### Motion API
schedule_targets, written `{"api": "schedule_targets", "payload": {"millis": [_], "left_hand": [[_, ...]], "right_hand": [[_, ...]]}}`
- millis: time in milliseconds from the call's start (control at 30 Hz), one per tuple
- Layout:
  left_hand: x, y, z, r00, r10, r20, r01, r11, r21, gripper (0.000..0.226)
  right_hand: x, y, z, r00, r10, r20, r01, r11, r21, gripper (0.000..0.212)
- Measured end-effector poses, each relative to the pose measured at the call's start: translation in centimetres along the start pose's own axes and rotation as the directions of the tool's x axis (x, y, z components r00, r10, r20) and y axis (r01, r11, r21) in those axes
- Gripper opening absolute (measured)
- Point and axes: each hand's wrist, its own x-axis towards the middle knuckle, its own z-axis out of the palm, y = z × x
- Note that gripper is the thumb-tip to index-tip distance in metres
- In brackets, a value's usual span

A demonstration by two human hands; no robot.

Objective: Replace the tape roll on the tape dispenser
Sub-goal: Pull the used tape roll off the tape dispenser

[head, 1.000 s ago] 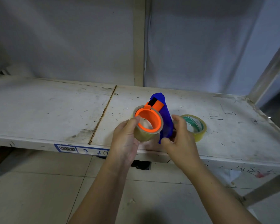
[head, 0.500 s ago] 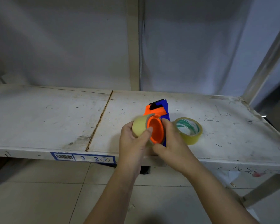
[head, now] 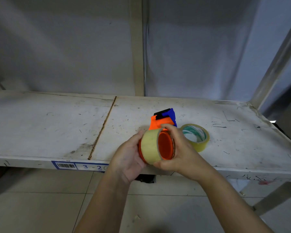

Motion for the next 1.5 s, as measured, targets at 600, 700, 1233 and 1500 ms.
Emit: {"api": "schedule_targets", "payload": {"millis": [600, 700, 1233, 1500], "left_hand": [[0.3, -0.3, 0.5, 0.980, 0.172, -0.099, -0.135, 0.944, 0.301, 0.030], [0.3, 0.0, 0.2, 0.978, 0.148, -0.145, -0.095, 0.942, 0.321, 0.029], [0.6, 0.4, -0.5, 0.922, -0.046, -0.385, 0.140, 0.966, 0.219, 0.024], [0.8, -0.9, 1.1, 0.888, 0.183, -0.423, -0.053, 0.952, 0.301, 0.035]], "right_hand": [[-0.2, -1.1, -0.7, 0.993, -0.028, -0.118, 0.015, 0.994, -0.108, 0.091], [-0.4, -1.5, -0.8, 0.995, -0.091, -0.042, 0.079, 0.968, -0.237, 0.093], [-0.7, -2.8, -0.6, 0.980, -0.175, 0.096, 0.196, 0.932, -0.304, 0.089], [-0.3, -3.3, -0.8, 1.000, -0.003, -0.001, 0.002, 0.922, -0.387, 0.092]]}}
